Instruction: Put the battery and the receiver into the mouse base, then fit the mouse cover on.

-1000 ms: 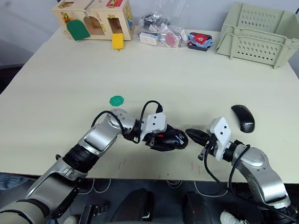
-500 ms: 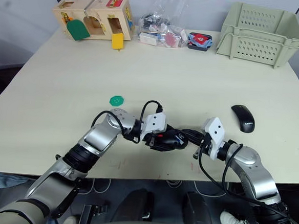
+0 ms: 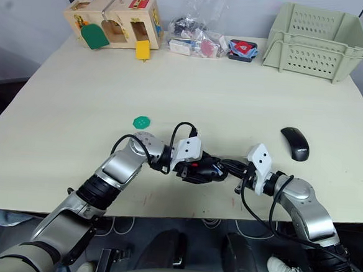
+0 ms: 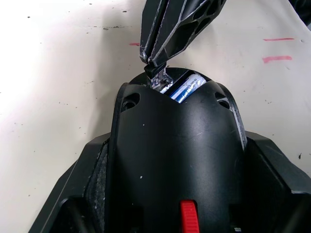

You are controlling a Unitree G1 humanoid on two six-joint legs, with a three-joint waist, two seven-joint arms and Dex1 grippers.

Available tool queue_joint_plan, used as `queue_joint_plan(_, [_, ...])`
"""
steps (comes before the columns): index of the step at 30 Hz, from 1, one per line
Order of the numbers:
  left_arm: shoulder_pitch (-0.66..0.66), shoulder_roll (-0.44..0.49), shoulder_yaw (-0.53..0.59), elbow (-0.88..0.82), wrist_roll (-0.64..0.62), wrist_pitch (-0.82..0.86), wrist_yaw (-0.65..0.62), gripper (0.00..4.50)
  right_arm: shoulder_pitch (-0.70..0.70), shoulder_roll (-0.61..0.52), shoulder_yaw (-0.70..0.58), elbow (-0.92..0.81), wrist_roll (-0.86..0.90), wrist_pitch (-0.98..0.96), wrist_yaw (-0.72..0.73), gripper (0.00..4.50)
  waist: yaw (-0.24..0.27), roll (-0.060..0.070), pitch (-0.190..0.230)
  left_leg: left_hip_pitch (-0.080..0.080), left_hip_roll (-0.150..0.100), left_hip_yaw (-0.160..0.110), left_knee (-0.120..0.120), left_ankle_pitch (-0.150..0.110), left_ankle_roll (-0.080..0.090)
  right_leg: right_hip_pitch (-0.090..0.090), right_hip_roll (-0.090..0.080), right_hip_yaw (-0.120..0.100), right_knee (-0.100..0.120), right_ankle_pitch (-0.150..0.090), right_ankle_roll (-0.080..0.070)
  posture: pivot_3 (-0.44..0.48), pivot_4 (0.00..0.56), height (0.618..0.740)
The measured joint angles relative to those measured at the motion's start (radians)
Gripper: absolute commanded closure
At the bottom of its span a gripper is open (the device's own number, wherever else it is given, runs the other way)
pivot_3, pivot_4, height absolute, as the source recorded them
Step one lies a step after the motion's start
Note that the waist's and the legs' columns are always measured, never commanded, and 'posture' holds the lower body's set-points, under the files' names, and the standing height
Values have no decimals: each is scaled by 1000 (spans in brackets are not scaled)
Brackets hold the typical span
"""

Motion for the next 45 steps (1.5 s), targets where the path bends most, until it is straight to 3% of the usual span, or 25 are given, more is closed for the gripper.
queue_joint_plan(19, [0,0,-2,-1,2,12,1,1499,-52,-22,50,-8,-72,80,-12,4458,-1,0,-4,2,0,0,0,0,0,1,0,1,1,0,0,0,150,740])
queue_joint_plan(26, [1,-1,-9,1,3,23,6,1499,-48,-37,63,-9,-75,97,-13,4458,-1,0,-4,17,0,0,-3,0,0,16,0,0,-1,-2,-3,0,150,740])
queue_joint_plan(37, [-1,-1,-10,0,1,27,5,1499,34,36,-12,53,-70,-172,2,4458,1,0,-4,16,0,-1,-3,0,0,16,0,0,-1,-2,-2,0,150,740])
queue_joint_plan(45, [-5,-1,-14,3,1,23,5,1499,126,-47,-102,25,-21,-245,103,4458,2,0,-4,16,0,0,-3,0,0,16,0,0,-2,-2,-3,0,150,740])
